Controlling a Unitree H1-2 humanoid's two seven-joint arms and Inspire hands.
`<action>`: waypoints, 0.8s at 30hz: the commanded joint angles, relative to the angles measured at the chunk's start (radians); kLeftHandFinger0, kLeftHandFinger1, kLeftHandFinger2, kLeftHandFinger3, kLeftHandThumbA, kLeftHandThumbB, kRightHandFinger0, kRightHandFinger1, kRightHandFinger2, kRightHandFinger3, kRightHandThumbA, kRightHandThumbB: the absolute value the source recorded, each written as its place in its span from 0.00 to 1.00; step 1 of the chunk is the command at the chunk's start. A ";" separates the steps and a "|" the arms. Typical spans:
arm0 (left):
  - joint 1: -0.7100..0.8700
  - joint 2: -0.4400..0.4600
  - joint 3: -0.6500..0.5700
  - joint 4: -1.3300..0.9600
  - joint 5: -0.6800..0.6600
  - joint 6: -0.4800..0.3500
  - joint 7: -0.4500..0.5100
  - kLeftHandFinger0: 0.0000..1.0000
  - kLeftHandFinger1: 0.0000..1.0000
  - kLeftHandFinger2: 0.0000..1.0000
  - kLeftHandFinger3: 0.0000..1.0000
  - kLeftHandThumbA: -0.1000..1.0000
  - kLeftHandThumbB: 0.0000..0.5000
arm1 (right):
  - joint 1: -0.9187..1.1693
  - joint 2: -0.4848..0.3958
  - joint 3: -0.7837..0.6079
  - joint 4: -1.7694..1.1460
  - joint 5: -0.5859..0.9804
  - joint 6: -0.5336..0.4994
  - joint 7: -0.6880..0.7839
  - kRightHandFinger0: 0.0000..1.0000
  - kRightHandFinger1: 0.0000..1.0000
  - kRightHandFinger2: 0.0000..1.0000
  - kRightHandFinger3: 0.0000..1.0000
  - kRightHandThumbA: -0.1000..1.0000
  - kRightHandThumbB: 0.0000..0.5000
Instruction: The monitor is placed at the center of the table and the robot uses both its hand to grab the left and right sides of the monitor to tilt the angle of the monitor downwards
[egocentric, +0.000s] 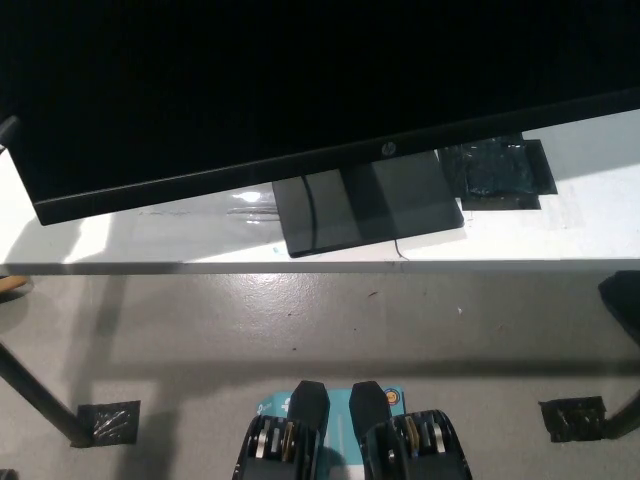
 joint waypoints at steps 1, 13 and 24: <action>-0.037 0.034 0.006 -0.027 -0.010 -0.021 -0.004 1.00 1.00 1.00 1.00 0.98 0.94 | -0.154 -0.040 0.005 0.092 0.098 -0.040 0.302 1.00 1.00 1.00 1.00 0.84 1.00; -0.043 0.037 0.010 -0.006 -0.013 -0.032 -0.007 1.00 1.00 1.00 1.00 0.98 0.97 | -0.282 -0.077 0.046 0.309 0.097 0.027 0.661 1.00 1.00 1.00 1.00 0.69 1.00; -0.043 0.033 0.007 -0.015 -0.017 -0.032 -0.013 1.00 1.00 1.00 1.00 0.97 0.95 | -0.398 -0.084 0.144 0.408 -0.023 -0.023 0.611 1.00 1.00 1.00 1.00 0.71 1.00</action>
